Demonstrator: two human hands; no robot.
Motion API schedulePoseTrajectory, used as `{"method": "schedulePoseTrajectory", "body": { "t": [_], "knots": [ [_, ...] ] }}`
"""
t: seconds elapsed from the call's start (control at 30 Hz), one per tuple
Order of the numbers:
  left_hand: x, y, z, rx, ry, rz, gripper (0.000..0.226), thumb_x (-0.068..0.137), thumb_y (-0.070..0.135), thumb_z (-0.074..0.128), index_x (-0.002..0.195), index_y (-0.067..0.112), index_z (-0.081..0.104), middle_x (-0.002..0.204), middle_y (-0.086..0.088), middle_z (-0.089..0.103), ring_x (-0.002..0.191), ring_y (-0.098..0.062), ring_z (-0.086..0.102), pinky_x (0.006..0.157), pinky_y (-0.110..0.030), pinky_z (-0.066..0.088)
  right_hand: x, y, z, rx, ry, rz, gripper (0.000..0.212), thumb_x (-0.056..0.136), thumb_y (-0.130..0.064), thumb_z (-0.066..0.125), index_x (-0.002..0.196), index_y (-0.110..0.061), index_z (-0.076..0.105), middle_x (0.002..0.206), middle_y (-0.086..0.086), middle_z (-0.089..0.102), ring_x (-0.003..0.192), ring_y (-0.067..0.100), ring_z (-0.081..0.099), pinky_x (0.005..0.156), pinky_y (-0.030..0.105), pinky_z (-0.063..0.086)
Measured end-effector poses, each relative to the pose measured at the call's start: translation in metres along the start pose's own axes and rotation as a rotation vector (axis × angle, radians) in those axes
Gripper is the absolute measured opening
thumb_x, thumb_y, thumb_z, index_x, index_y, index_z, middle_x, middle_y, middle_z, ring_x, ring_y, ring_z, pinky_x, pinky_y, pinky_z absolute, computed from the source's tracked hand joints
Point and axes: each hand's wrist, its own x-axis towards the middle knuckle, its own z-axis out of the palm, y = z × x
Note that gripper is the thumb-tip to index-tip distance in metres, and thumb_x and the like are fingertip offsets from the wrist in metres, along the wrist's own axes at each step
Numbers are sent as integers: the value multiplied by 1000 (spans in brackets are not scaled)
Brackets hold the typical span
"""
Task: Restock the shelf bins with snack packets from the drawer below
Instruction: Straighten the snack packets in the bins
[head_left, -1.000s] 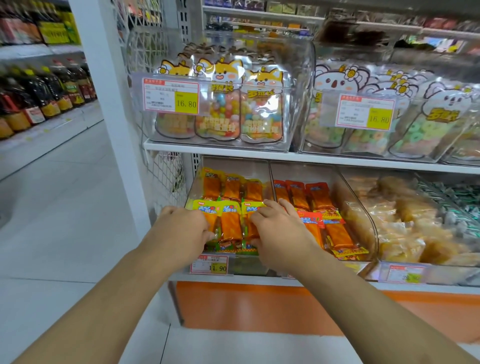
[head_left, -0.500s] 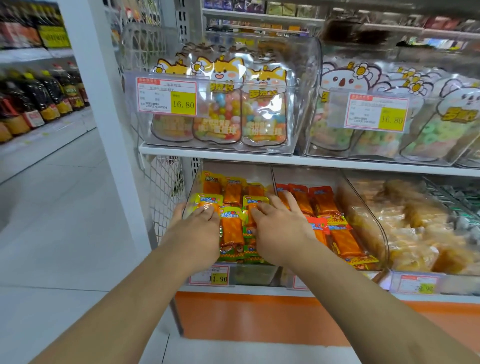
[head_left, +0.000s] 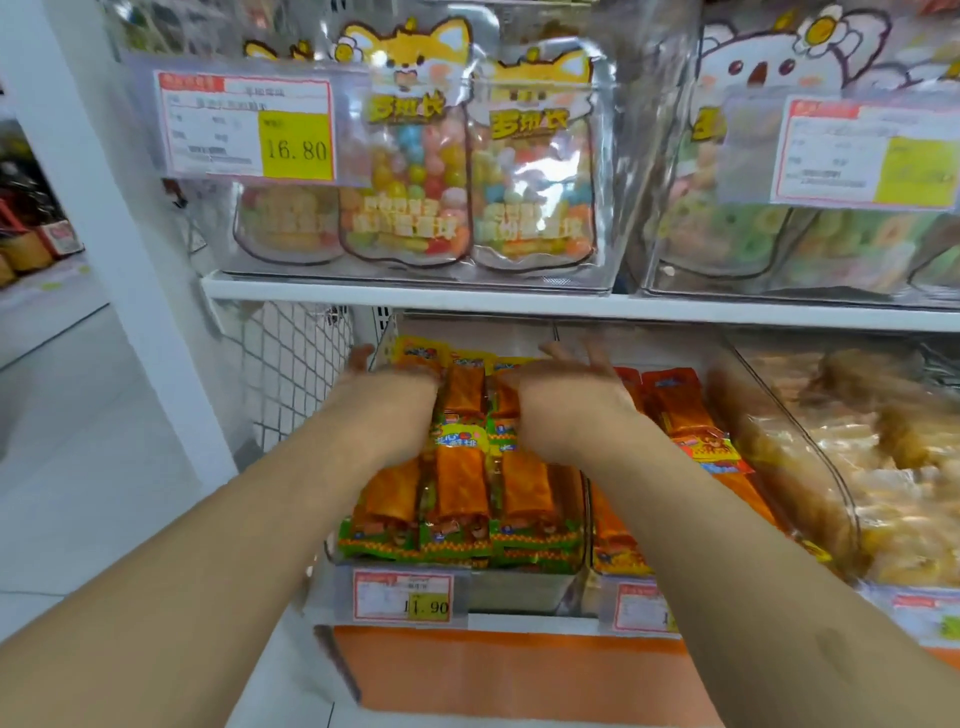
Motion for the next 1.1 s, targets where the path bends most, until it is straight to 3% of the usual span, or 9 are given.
{"method": "schedulePoseTrajectory", "body": {
  "t": [0.07, 0.3, 0.4, 0.5, 0.57, 0.67, 0.8, 0.93, 1.1],
  "knots": [
    [10, -2, -2, 23, 21, -3, 32, 91, 11, 56, 119, 26, 55, 96, 4, 59, 115, -20, 63, 124, -48, 18, 11, 4, -1, 29, -7, 16, 50, 96, -36, 56, 146, -38, 51, 160, 0, 44, 156, 22, 21, 124, 60, 4],
    [4, -1, 8, -7, 221, -17, 29, 86, 8, 56, 109, 26, 57, 109, 2, 66, 112, -21, 65, 118, -45, 26, 9, 5, 2, 105, 70, 14, 58, 92, -34, 60, 149, -34, 47, 161, 3, 41, 157, 27, 18, 127, 59, 5],
    [-11, 3, 2, -54, 330, -4, 31, 80, 7, 59, 105, 26, 61, 110, 3, 68, 103, -24, 67, 105, -42, 41, -13, 1, -4, 154, 169, -34, 49, 89, -28, 63, 137, -23, 55, 141, 4, 55, 140, 31, 42, 115, 49, 34],
    [-45, 19, -1, -196, 294, 88, 48, 81, 2, 58, 122, 25, 65, 129, 4, 64, 118, -22, 62, 104, -43, 49, -46, -12, -17, 263, 227, -68, 42, 85, -20, 64, 127, -22, 58, 128, 6, 58, 118, 32, 59, 94, 42, 54],
    [-72, 30, -2, -249, 192, 118, 55, 84, 5, 60, 136, 24, 59, 145, 7, 51, 128, -21, 54, 103, -39, 51, -70, -25, -21, 222, 208, -105, 45, 84, -20, 62, 128, -18, 59, 128, 7, 59, 122, 31, 54, 100, 40, 47],
    [-101, 40, 4, -176, 49, 64, 55, 89, 14, 60, 143, 22, 49, 147, 2, 44, 130, -25, 50, 100, -39, 47, -104, -43, -14, 11, 154, -116, 42, 85, -29, 57, 126, -19, 61, 128, 9, 61, 132, 33, 44, 120, 46, 24],
    [-111, 35, 17, -140, 62, 40, 71, 91, 28, 68, 155, 28, 37, 156, 1, 41, 144, -25, 37, 118, -40, 29, -130, -41, -1, -103, 62, -55, 60, 93, -31, 52, 151, -26, 43, 151, 13, 50, 159, 33, 3, 125, 60, -10],
    [-106, 31, 23, -291, 130, 44, 50, 105, 38, 50, 154, 37, 42, 160, 11, 43, 148, -17, 34, 120, -40, 20, -135, -37, 2, -38, 113, -70, 53, 94, -31, 54, 147, -30, 50, 142, 8, 59, 160, 29, 4, 122, 59, -17],
    [-105, 26, 26, -333, 178, 62, 43, 103, 36, 55, 146, 39, 52, 149, 14, 54, 142, -15, 41, 119, -39, 22, -130, -39, 3, -23, 104, -69, 51, 93, -31, 57, 144, -26, 50, 152, 7, 51, 160, 29, 3, 123, 60, -14]
  ]
}}
